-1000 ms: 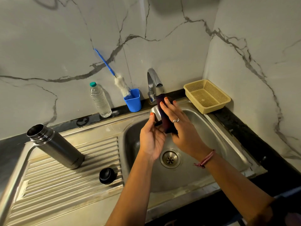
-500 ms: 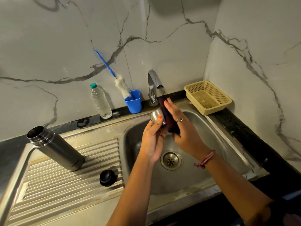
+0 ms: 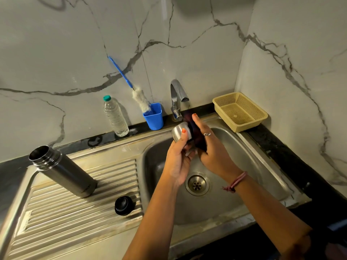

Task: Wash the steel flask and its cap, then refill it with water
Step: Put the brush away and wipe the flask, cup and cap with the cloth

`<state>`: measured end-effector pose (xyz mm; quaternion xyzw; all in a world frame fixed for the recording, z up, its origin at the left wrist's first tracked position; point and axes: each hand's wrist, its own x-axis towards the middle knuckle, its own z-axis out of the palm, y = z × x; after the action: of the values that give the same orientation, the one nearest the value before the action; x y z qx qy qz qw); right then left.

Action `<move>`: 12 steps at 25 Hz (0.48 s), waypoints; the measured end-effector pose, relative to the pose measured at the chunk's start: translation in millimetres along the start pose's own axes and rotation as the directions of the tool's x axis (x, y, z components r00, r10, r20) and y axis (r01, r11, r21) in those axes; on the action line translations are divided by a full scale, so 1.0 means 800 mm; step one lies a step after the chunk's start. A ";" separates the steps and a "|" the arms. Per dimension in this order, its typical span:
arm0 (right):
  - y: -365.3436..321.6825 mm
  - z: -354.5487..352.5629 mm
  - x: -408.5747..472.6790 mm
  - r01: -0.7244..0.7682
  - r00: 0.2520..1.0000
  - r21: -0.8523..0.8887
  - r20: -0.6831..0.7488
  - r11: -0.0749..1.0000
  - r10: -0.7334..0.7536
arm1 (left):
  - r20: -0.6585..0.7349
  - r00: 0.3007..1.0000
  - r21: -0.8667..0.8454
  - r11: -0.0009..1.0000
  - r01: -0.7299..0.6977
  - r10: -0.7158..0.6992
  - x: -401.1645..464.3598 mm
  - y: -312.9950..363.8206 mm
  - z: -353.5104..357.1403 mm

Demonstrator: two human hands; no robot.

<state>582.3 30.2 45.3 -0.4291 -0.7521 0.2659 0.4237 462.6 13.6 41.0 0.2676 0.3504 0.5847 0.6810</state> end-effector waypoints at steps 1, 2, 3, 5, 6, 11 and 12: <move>-0.005 0.004 -0.002 0.037 0.999 -0.053 -0.013 0.998 -0.037 | 0.013 1.000 -0.023 1.000 -0.005 0.005 0.002 0.000 -0.002; -0.008 0.009 -0.005 0.092 0.995 -0.133 -0.022 0.987 -0.096 | 0.025 1.000 -0.054 0.998 -0.012 0.013 0.003 0.001 -0.003; -0.009 0.013 -0.010 0.132 0.990 -0.196 -0.021 0.972 -0.139 | 0.035 0.999 -0.077 0.997 -0.016 0.019 0.003 0.002 -0.006; -0.004 0.012 -0.011 0.115 0.993 -0.175 -0.019 0.978 -0.120 | 0.020 1.000 -0.083 0.996 -0.015 0.016 0.005 0.003 -0.014; 0.001 0.006 -0.008 0.054 0.998 -0.094 -0.018 0.994 -0.056 | 0.004 1.000 -0.071 0.997 -0.006 0.007 0.003 0.004 -0.014; 0.001 0.002 -0.001 0.023 0.999 -0.112 -0.030 0.993 -0.027 | -0.054 0.998 -0.095 0.995 0.037 -0.042 -0.002 0.009 -0.001; -0.001 0.005 -0.004 0.071 0.997 -0.168 -0.029 0.983 -0.077 | -0.044 0.998 -0.125 0.992 0.036 -0.042 -0.003 0.011 0.001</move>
<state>579.1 26.5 42.6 -0.4395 -0.7796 0.1783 0.4091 457.8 13.1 49.1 0.2041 0.3343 0.5982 0.6991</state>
